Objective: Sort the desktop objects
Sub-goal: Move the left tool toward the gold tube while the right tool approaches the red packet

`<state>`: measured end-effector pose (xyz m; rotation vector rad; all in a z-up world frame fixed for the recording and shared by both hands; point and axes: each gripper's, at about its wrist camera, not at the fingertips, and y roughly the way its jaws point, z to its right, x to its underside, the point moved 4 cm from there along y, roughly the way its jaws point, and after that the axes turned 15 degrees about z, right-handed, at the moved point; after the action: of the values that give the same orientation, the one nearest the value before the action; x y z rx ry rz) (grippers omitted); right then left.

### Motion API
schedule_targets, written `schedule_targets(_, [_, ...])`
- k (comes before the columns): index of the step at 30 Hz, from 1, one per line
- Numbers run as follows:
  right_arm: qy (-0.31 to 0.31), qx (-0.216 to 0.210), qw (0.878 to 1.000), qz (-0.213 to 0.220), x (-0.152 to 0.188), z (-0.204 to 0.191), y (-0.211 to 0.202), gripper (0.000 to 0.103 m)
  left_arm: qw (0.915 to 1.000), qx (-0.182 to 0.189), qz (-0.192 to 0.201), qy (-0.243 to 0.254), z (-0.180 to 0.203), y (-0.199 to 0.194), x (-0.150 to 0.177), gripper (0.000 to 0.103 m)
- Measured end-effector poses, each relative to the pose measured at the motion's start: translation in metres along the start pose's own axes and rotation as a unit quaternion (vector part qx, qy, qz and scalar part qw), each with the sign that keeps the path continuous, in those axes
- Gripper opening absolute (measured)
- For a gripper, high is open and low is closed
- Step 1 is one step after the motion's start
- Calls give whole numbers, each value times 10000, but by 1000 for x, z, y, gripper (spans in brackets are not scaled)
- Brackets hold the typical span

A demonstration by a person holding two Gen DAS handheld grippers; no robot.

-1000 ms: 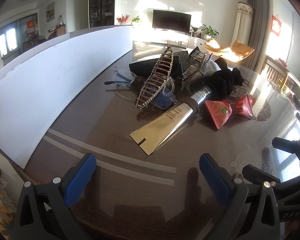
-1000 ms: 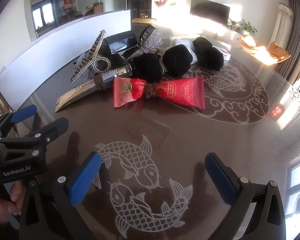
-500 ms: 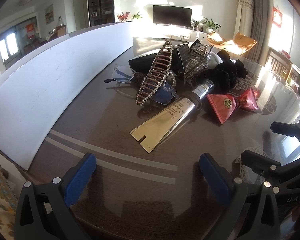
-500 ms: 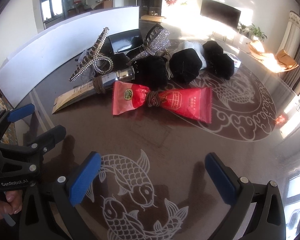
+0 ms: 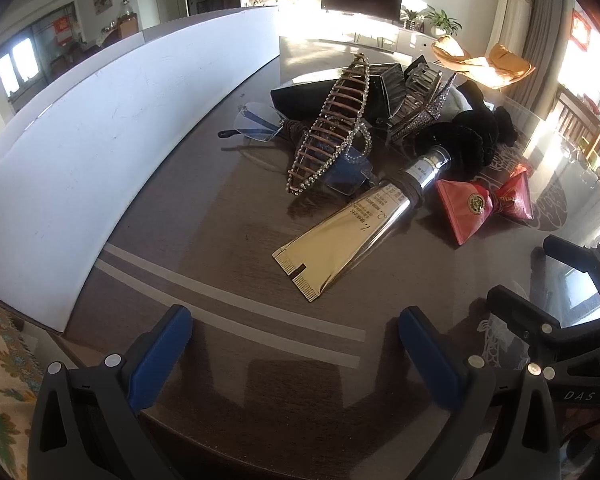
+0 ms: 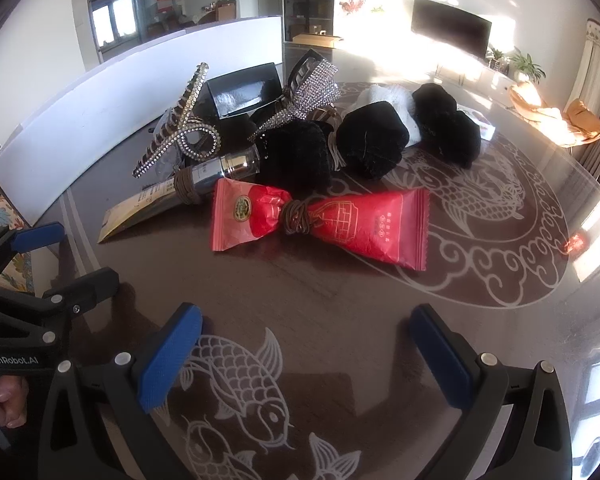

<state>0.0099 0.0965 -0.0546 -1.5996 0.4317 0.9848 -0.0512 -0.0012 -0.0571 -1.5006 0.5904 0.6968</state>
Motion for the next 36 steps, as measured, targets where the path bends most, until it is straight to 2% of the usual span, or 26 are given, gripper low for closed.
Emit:
schedule_targets(7, [4, 0, 10000, 1, 0, 0, 0, 103, 9995, -48, -304, -47, -5, 8, -10, 103])
schedule_targets(13, [5, -1, 10000, 2, 0, 0, 0, 103, 9982, 91, -576, 104, -8, 6, -12, 103])
schedule_targets(17, [10, -1, 10000, 4, 0, 0, 0, 103, 9979, 217, -575, 226, -10, 4, -12, 103])
schedule_targets(28, [11, -2, 10000, 4, 0, 0, 0, 103, 9909, -106, -1339, -117, -6, 11, -33, 103])
schedule_targets(32, [11, -3, 10000, 5, 0, 0, -1, 103, 9902, -229, -1350, -270, -8, 8, -36, 103])
schedule_targets(36, [11, -4, 10000, 5, 0, 0, -1, 103, 9923, -318, -1141, -359, -9, 1, -37, 103])
